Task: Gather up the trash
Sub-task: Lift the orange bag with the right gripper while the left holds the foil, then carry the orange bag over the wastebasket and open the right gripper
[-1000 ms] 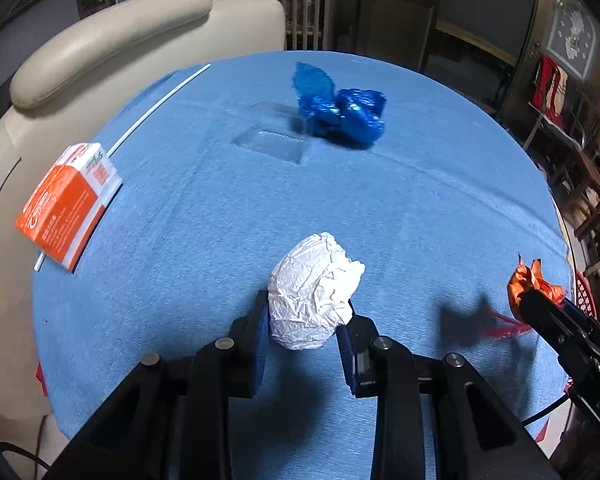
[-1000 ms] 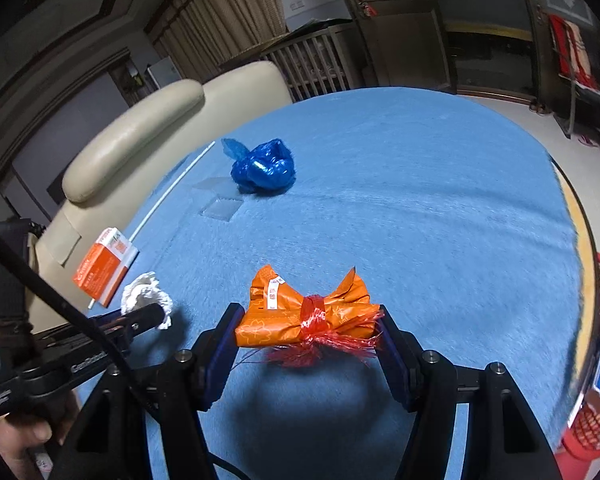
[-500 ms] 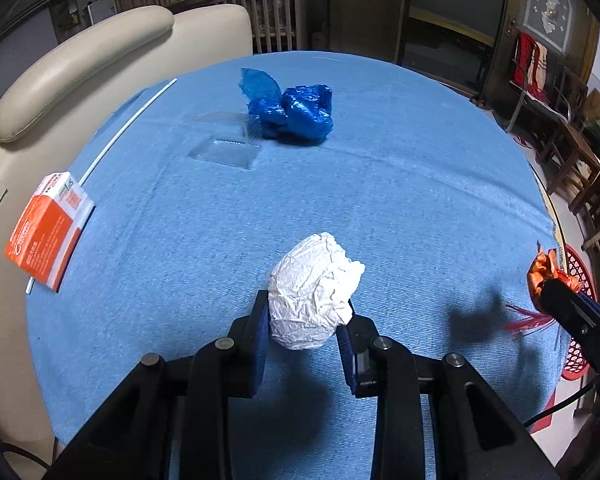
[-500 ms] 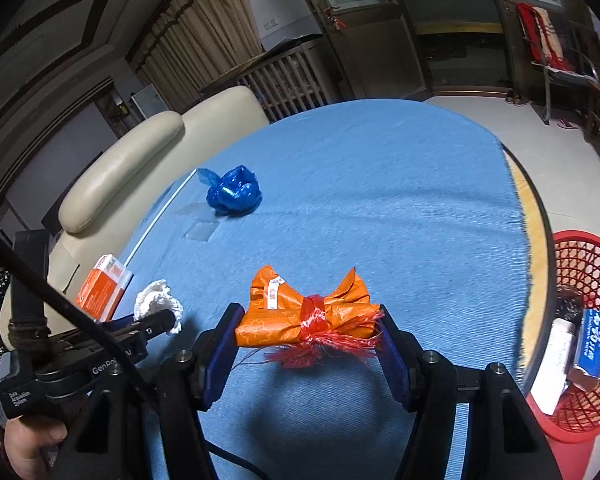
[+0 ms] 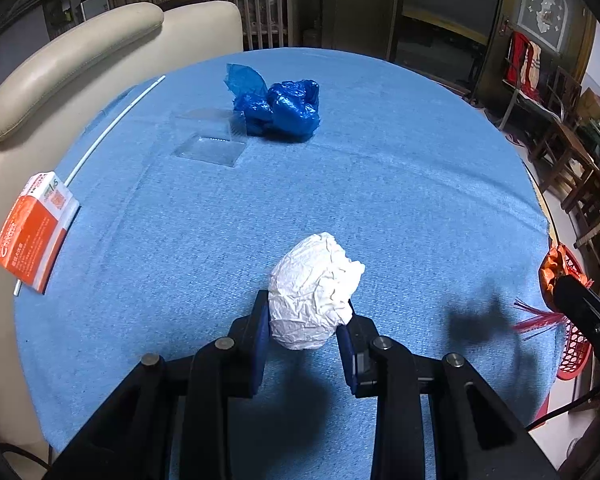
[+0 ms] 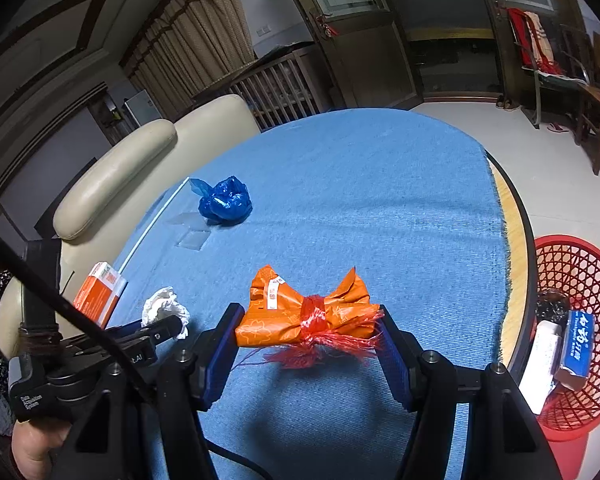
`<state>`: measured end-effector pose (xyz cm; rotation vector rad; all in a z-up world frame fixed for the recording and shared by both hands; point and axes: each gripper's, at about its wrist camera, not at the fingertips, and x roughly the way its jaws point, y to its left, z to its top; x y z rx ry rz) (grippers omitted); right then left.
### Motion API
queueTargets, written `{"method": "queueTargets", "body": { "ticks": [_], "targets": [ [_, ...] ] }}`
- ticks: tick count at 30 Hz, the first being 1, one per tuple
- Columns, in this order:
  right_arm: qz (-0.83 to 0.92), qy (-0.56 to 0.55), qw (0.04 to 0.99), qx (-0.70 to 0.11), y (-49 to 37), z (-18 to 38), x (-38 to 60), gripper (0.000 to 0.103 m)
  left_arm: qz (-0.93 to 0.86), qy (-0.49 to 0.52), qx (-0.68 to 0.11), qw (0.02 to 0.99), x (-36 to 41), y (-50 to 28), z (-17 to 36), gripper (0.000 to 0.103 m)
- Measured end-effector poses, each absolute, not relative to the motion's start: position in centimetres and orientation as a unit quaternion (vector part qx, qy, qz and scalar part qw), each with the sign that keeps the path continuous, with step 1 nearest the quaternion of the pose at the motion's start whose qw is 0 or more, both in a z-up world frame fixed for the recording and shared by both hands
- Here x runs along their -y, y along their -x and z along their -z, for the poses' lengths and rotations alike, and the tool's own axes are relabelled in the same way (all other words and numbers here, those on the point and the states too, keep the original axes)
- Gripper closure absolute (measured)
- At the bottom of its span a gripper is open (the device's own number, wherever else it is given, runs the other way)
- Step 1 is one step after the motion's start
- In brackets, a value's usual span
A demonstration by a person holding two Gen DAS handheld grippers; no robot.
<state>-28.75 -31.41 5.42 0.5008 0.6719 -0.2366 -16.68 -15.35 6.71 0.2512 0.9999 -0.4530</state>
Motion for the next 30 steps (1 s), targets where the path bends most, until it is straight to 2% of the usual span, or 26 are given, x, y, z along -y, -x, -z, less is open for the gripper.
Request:
{"method": "queueTargets", "body": {
  "ticks": [16,30],
  "targets": [
    [0.148,-0.248,0.903,-0.317,31.2,-5.9,33.4,0.036,0.246,-0.124,-0.47,0.839,17.8,17.5,-7.2,0.07],
    [0.229,-0.281,0.888,-0.282,38.3,-6.1,39.2,0.036,0.285,-0.157,-0.443,0.836,21.8,20.3,-8.7,0.07]
  ]
}}
